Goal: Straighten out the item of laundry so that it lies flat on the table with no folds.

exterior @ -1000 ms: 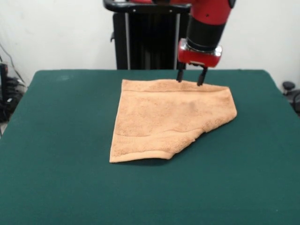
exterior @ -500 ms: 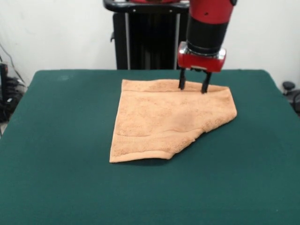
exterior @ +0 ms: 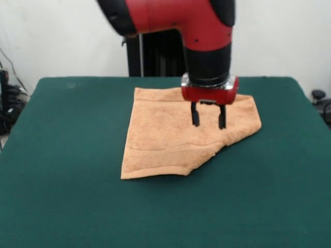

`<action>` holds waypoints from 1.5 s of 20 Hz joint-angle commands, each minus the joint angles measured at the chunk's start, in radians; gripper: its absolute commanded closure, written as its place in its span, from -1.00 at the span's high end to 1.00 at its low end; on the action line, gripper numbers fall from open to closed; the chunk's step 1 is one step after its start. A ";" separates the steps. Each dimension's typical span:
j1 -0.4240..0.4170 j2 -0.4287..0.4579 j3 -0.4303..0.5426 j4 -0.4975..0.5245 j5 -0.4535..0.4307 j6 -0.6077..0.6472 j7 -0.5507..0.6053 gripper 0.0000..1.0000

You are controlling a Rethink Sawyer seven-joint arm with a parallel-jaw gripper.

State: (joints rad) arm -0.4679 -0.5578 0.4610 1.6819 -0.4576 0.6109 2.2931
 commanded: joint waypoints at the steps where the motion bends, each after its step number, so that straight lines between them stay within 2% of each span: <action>1: -0.070 0.127 0.223 -0.052 -0.036 0.049 -0.367 1.00; 14: -0.112 0.160 0.290 -0.074 -0.053 0.103 -0.335 1.00; 22: -0.128 0.143 0.327 -0.053 -0.045 0.124 -0.304 1.00; 25: -0.103 0.118 0.319 -0.076 -0.043 0.163 -0.285 1.00; 30: -0.004 0.055 0.245 -0.162 -0.070 0.291 -0.240 1.00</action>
State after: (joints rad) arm -0.5887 -0.4385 0.7047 1.6413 -0.4833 0.6625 2.2931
